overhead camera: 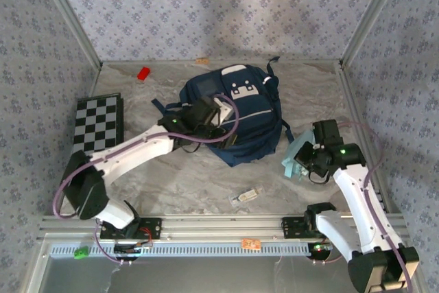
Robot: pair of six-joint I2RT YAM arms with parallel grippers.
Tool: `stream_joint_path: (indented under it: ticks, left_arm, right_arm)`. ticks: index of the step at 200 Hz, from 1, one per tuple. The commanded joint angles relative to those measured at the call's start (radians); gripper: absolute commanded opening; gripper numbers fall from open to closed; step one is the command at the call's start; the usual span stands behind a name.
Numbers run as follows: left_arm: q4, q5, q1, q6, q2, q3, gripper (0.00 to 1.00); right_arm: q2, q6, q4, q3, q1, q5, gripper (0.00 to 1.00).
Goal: Pack the student bag
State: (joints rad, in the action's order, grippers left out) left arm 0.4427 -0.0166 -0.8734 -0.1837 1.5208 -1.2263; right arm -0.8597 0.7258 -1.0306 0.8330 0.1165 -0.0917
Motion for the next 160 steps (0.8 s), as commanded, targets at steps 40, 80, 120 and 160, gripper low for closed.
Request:
stream_joint_path:
  ticks: [40, 80, 120, 160]
  left_arm:
    - [0.026, 0.109, -0.039, 0.236, 0.244, -0.212, 0.72]
    - [0.064, 0.158, -0.043, 0.325, 0.421, -0.358, 0.71]
    - [0.066, 0.260, -0.034, 0.392, 0.517, -0.448, 0.56]
    - [0.079, 0.195, 0.002, 0.373, 0.518, -0.490, 0.13]
  right_arm:
    - [0.011, -0.113, -0.045, 0.073, -0.107, -0.171, 0.00]
    - [0.016, -0.150, -0.047, 0.079, -0.173, -0.220, 0.00]
    - [0.011, -0.161, -0.042, 0.080, -0.212, -0.254, 0.00]
    - [0.010, -0.166, -0.041, 0.085, -0.225, -0.264, 0.00]
